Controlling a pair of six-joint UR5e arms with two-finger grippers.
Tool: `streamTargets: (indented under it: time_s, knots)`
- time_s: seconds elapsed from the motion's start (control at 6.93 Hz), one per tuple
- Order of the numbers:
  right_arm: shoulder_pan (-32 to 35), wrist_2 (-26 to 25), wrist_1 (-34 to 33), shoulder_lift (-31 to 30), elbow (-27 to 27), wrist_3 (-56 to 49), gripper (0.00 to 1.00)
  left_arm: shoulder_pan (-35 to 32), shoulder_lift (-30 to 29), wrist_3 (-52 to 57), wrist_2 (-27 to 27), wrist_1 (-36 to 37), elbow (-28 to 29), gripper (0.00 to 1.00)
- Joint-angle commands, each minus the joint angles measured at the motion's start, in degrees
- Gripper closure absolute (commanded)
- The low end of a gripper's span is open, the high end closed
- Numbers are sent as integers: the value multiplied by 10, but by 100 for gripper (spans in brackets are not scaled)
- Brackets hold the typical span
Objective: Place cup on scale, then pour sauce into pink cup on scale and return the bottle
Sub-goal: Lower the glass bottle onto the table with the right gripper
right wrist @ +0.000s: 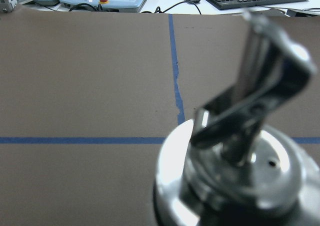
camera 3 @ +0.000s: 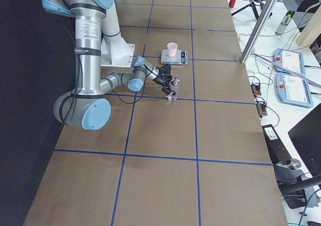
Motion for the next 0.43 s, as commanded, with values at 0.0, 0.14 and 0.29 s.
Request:
streamTargets:
  time_s: [0.0, 0.14, 0.29]
  knots:
    - [1, 52, -23, -15, 19, 0, 0, 0, 0, 0, 0, 0, 0, 0]
    - [2, 71, -71, -23, 57, 0, 0, 0, 0, 0, 0, 0, 0, 0]
    - [1, 87, -124, -26, 89, 0, 0, 0, 1, 0, 0, 0, 0, 0]
